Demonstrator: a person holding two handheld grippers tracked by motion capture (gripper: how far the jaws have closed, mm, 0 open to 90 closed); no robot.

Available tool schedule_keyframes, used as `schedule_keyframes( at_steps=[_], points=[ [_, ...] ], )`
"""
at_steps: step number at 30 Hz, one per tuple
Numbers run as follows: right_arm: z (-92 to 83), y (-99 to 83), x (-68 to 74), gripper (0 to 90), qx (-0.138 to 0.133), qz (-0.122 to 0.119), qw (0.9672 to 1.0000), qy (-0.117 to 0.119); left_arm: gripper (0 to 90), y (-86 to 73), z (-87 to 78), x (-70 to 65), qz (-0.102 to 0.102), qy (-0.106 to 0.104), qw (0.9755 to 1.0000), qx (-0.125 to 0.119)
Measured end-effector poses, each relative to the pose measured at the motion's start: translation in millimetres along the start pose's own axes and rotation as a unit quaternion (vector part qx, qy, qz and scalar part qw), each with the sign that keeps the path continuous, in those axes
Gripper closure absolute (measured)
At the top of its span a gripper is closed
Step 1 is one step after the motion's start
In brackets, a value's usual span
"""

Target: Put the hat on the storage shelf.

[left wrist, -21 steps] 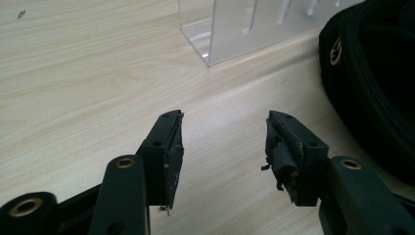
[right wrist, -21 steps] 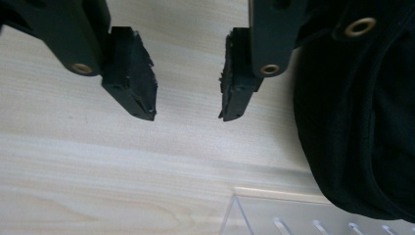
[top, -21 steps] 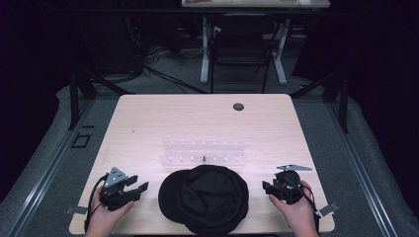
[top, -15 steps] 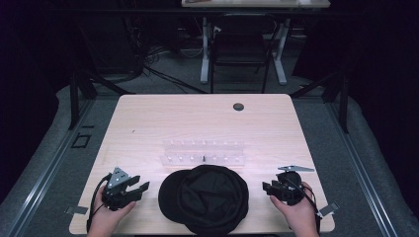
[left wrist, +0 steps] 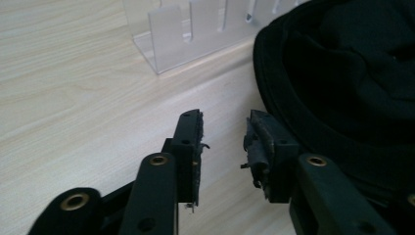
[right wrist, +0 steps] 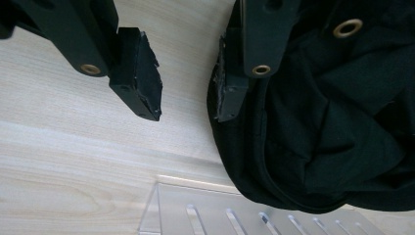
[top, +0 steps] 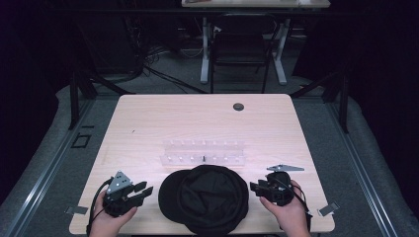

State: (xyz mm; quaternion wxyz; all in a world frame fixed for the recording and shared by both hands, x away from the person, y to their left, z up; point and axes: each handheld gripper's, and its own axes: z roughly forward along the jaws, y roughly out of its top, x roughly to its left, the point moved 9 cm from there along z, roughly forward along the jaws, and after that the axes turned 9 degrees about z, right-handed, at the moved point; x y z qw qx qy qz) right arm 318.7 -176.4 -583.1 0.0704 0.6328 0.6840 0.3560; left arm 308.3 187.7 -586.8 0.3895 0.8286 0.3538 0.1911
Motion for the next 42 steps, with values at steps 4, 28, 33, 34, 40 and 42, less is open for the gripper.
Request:
schedule_keyframes(
  at_steps=[4, 28, 33, 34, 40, 42],
  points=[
    [-0.8, 1.5, 5.0, 60.7, -0.005, -0.002, 0.9998, 0.019, 72.6, -0.8, 0.3, -10.4, 0.01, -0.019, 0.9997, 0.012],
    [13.9, -9.0, 7.5, 87.9, 0.055, 0.026, 0.9974, 0.038, 76.2, 8.0, 15.7, -29.8, 0.017, -0.038, 0.9991, 0.004],
    [7.5, -2.2, -7.0, 88.2, 0.038, 0.045, 0.9978, 0.03, 72.5, 11.7, 20.6, -37.3, 0.028, -0.045, 0.9986, 0.004],
    [7.5, -2.2, -7.0, 88.2, 0.038, 0.045, 0.9978, 0.03, 72.5, 11.7, 21.1, -38.0, 0.031, -0.046, 0.9985, 0.006],
    [1.5, 3.4, -25.7, 88.0, 0.024, 0.069, 0.9972, 0.018, 70.6, 9.9, 20.5, -33.3, 0.026, -0.039, 0.9989, 0.002],
    [-1.6, 6.2, -34.4, 87.9, 0.017, 0.075, 0.997, 0.011, 69.7, 5.9, 20.8, -26.9, 0.019, -0.029, 0.9994, 0.006]
  ],
)
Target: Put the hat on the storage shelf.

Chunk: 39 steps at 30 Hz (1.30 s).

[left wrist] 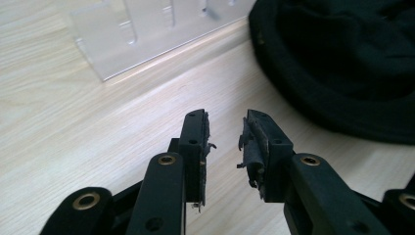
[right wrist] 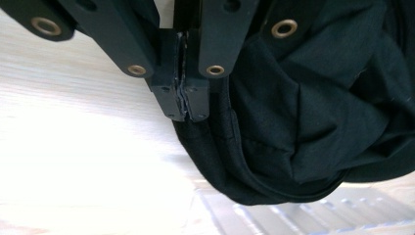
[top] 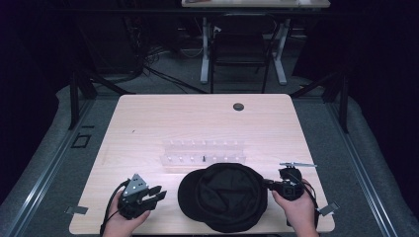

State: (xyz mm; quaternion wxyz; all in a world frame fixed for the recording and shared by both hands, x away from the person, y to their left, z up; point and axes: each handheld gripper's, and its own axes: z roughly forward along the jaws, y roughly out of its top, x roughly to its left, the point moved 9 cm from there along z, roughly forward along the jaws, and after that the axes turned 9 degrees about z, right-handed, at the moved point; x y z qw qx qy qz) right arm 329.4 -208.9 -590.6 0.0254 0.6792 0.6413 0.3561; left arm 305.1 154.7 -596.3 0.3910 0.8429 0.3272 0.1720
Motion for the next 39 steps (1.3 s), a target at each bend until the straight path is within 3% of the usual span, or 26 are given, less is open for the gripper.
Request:
schedule_keyframes(
  at_steps=[7, 14, 18, 20, 24, 28, 30, 38, 39],
  points=[
    [-2.9, 3.5, -12.7, 87.3, -0.001, 0.011, 0.9999, -0.012, 67.6, -8.6, 0.0, 13.6, -0.015, 0.01, 0.9998, 0.006],
    [0.4, 5.5, -13.8, 83.0, 0.03, 0.003, 0.9992, -0.027, 61.3, -14.7, -7.3, 24.8, -0.037, 0.024, 0.999, 0.0],
    [0.2, 7.8, -12.2, 80.1, 0.048, 0.001, 0.9984, -0.029, 59.8, -19.7, -4.4, 28.8, -0.048, 0.02, 0.9986, 0.006],
    [-0.5, 9.8, -11.4, 79.6, 0.053, -0.01, 0.9976, -0.043, 59.1, -20.9, -5.8, 29.6, -0.048, 0.016, 0.9987, 0.011],
    [-2.4, 12.2, -8.7, 77.9, 0.084, -0.03, 0.9934, -0.073, 57.3, -21.0, -5.0, 30.5, -0.055, 0.018, 0.9983, 0.003],
    [-1.4, 12.6, -7.3, 77.2, 0.109, -0.033, 0.9902, -0.08, 56.8, -22.3, -3.4, 29.6, -0.053, 0.017, 0.9984, 0.009],
    [0.1, 12.9, -8.0, 75.3, 0.133, -0.038, 0.9862, -0.091, 56.1, -21.9, -1.9, 28.9, -0.051, 0.017, 0.9985, 0.007],
    [1.3, 12.7, -3.6, 74.4, 0.175, -0.023, 0.9806, -0.086, 55.2, -22.7, -0.2, 26.1, -0.046, 0.013, 0.9988, 0.012],
    [2.0, 12.1, -3.6, 74.4, 0.185, -0.025, 0.9779, -0.093, 55.0, -22.7, -0.2, 25.8, -0.047, 0.012, 0.9988, 0.012]
  ],
)
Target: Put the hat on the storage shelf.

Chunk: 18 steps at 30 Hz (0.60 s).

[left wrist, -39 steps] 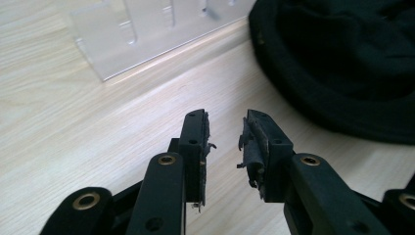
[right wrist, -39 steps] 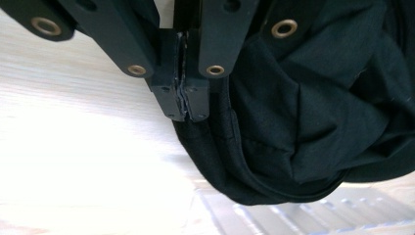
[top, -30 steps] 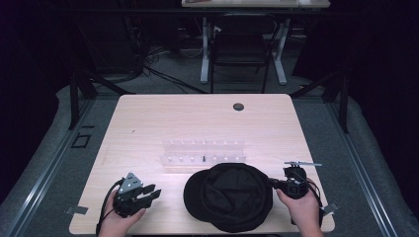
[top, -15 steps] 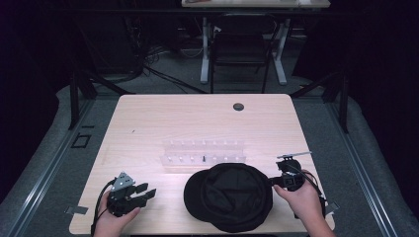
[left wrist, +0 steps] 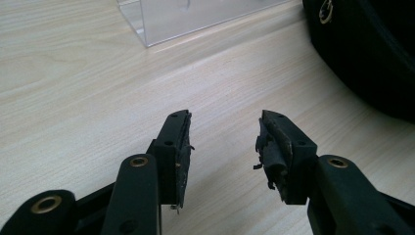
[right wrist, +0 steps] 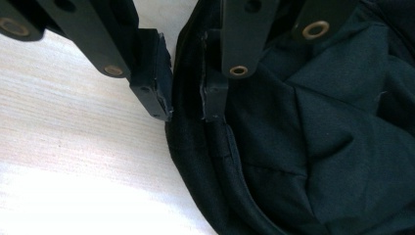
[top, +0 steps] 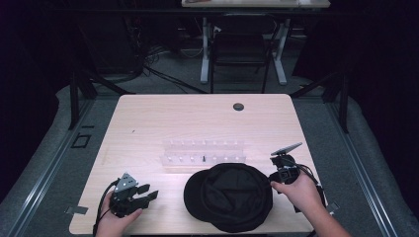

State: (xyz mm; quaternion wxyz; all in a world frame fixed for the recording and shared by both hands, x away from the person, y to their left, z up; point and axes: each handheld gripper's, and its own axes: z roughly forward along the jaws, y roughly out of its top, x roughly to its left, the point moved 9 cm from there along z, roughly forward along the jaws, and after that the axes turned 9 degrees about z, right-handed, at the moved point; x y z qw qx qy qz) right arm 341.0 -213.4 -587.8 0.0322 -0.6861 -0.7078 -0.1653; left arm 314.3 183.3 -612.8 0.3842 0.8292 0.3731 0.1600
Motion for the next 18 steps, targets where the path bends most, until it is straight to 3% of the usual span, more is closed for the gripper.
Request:
schedule_keyframes(
  at_steps=[6, 9, 14, 15, 18],
  points=[
    [3.9, -1.4, -2.9, 74.4, 0.025, 0.014, 0.9996, -0.004, 54.6, -0.8, 0.7, -0.6, 0.003, 0.001, 1.0, 0.005],
    [6.4, -2.3, -5.0, 74.4, 0.044, 0.039, 0.9983, 0.003, 54.6, -0.5, 2.1, -0.7, 0.002, 0.004, 1.0, 0.001],
    [11.3, -2.5, -8.4, 74.3, 0.056, 0.031, 0.9979, 0.004, 54.5, -0.9, 2.7, -1.0, 0.003, -0.001, 1.0, 0.004],
    [13.7, -2.3, -6.7, 74.3, 0.051, 0.044, 0.9977, 0.007, 54.4, -1.0, 2.9, -1.1, 0.003, -0.001, 1.0, 0.004],
    [16.1, -2.1, -8.6, 74.3, 0.061, 0.041, 0.9972, 0.012, 54.3, -1.2, 3.9, -1.7, 0.002, -0.002, 1.0, 0.004]
  ],
)
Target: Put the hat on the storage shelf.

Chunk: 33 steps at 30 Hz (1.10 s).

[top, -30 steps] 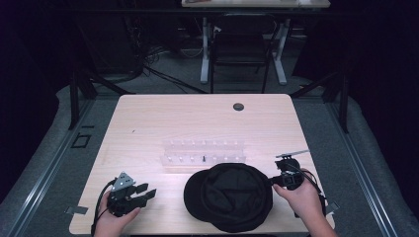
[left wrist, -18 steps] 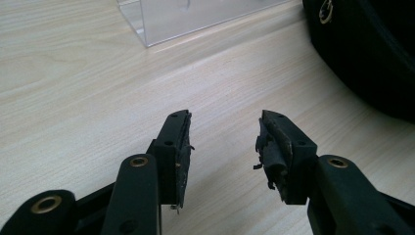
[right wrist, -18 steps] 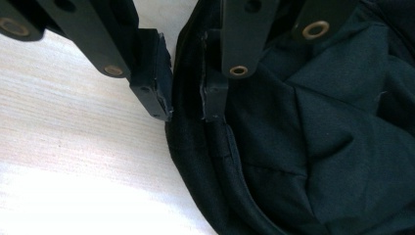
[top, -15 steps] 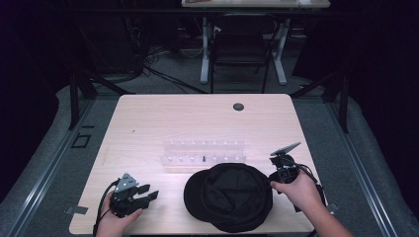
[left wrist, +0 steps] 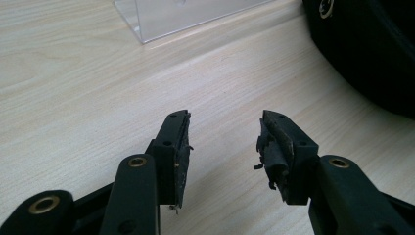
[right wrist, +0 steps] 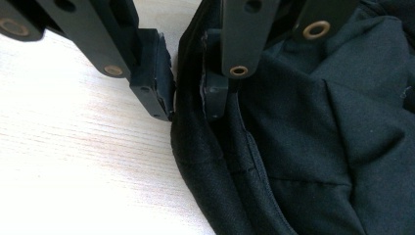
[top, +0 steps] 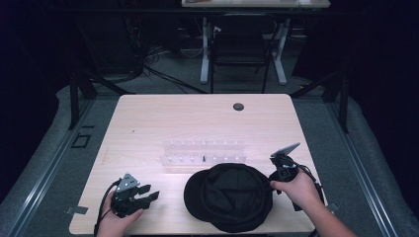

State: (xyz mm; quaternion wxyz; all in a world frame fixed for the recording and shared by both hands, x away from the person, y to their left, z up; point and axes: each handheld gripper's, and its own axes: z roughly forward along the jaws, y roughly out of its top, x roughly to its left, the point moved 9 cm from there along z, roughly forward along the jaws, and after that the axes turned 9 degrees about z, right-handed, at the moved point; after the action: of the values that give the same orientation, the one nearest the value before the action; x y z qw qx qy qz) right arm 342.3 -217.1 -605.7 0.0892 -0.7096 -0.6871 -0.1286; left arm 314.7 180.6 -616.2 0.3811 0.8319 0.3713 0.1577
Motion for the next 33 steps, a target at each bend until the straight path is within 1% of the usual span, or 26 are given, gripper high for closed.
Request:
schedule_keyframes(
  at_steps=[1, 2, 3, 4, 6, 7, 8, 9, 11, 12, 13, 16, 17, 18, 20, 21, 23, 24, 25, 27, 28, 29, 30, 31, 32, 33],
  points=[
    [0.9, 0.4, -0.9, 74.1, 0.004, 0.007, 1.0, 0.004, 54.2, -0.1, 0.3, -0.3, -0.001, 0.0, 1.0, 0.0],
    [0.9, 0.4, -0.9, 74.1, 0.004, 0.007, 1.0, 0.004, 54.2, -0.2, 0.4, -0.3, -0.001, 0.0, 1.0, 0.0],
    [0.8, 0.3, -2.9, 74.1, 0.01, 0.0, 0.9999, 0.003, 54.2, -0.4, 0.4, -0.3, 0.0, 0.0, 1.0, 0.002],
    [4.1, 2.2, -1.0, 74.2, -0.005, 0.015, 0.9997, 0.016, 54.2, -0.4, 0.6, -0.3, 0.0, 0.0, 1.0, 0.001],
    [3.5, 0.9, -3.4, 74.8, 0.01, 0.011, 0.9998, 0.015, 54.2, -0.7, 0.8, -0.1, 0.0, 0.0, 1.0, 0.002],
    [5.6, 1.7, -3.4, 75.6, 0.006, 0.021, 0.9995, 0.022, 54.2, -0.7, 0.9, -0.1, 0.0, 0.0, 1.0, 0.001],
    [5.6, 1.7, -3.4, 75.6, 0.006, 0.021, 0.9995, 0.022, 54.2, -0.8, 1.0, 0.0, 0.001, 0.0, 1.0, 0.002],
    [5.6, 0.8, -4.9, 77.8, 0.017, 0.025, 0.9992, 0.027, 54.1, -1.0, 1.2, -0.2, 0.0, -0.001, 1.0, 0.003],
    [5.0, 0.1, -5.4, 78.8, 0.023, 0.021, 0.999, 0.032, 54.1, -1.1, 1.5, -0.2, 0.0, -0.001, 1.0, 0.003],
    [5.5, 0.8, -3.5, 79.9, 0.022, 0.029, 0.9987, 0.037, 54.1, -1.2, 1.7, -0.5, -0.002, -0.001, 1.0, 0.003],
    [5.2, 0.2, -3.1, 81.9, 0.025, 0.027, 0.9985, 0.04, 54.1, -1.3, 1.7, -0.3, -0.001, -0.001, 1.0, 0.004],
    [3.9, -0.7, -3.4, 83.4, 0.031, 0.023, 0.9985, 0.039, 54.1, -1.5, 1.9, -0.1, -0.002, -0.002, 1.0, 0.004],
    [3.3, -0.5, -1.6, 84.6, 0.027, 0.031, 0.9981, 0.045, 54.1, -1.6, 1.9, 0.1, -0.002, -0.001, 1.0, 0.004],
    [3.3, -0.5, -1.6, 84.6, 0.027, 0.031, 0.9981, 0.045, 54.1, -1.6, 2.1, 0.2, -0.002, -0.002, 1.0, 0.003],
    [1.7, -0.6, -0.8, 85.6, 0.028, 0.034, 0.9974, 0.057, 54.1, -2.1, 1.6, 0.5, -0.002, -0.003, 1.0, 0.007],
    [-1.8, -1.6, -0.5, 86.3, 0.034, 0.034, 0.9966, 0.066, 54.1, -2.2, 1.6, 0.9, -0.002, -0.002, 1.0, 0.006],
    [-3.5, -2.6, -1.8, 86.4, 0.038, 0.029, 0.9966, 0.067, 54.1, -2.2, 1.5, 1.0, -0.004, -0.002, 1.0, 0.006],
    [-4.9, -2.6, -1.0, 86.5, 0.037, 0.031, 0.9962, 0.073, 54.1, -2.2, 1.5, 1.1, -0.005, -0.002, 1.0, 0.005],
    [-5.7, -2.0, 0.4, 86.6, 0.03, 0.037, 0.9956, 0.08, 54.1, -2.3, 1.8, 1.8, -0.005, 0.003, 1.0, 0.005],
    [-8.9, -2.4, 0.7, 86.7, 0.03, 0.041, 0.9949, 0.087, 54.1, -2.6, 1.6, 2.1, -0.006, 0.002, 1.0, 0.006],
    [-12.0, -3.4, 0.5, 86.8, 0.037, 0.038, 0.994, 0.096, 54.1, -2.8, 1.4, 1.8, -0.006, -0.003, 1.0, 0.007],
    [-12.4, -2.1, 3.1, 86.8, 0.029, 0.049, 0.9928, 0.106, 54.1, -2.6, 1.8, 1.8, -0.007, -0.003, 1.0, 0.006],
    [-15.0, -3.1, 1.6, 86.8, 0.034, 0.041, 0.9928, 0.107, 54.1, -2.7, 1.9, 1.7, -0.008, -0.004, 0.9999, 0.006],
    [-15.8, -2.7, 3.1, 86.8, 0.03, 0.047, 0.9925, 0.108, 54.1, -2.8, 1.9, 1.7, -0.008, -0.004, 0.9999, 0.007],
    [-17.3, -3.1, 3.3, 86.9, 0.033, 0.044, 0.9922, 0.112, 54.1, -2.8, 2.0, 1.7, -0.008, -0.004, 0.9999, 0.006],
    [-19.8, -2.9, 4.7, 87.0, 0.027, 0.047, 0.9917, 0.117, 54.1, -2.7, 2.0, 1.7, -0.009, -0.004, 0.9999, 0.006]
  ],
)
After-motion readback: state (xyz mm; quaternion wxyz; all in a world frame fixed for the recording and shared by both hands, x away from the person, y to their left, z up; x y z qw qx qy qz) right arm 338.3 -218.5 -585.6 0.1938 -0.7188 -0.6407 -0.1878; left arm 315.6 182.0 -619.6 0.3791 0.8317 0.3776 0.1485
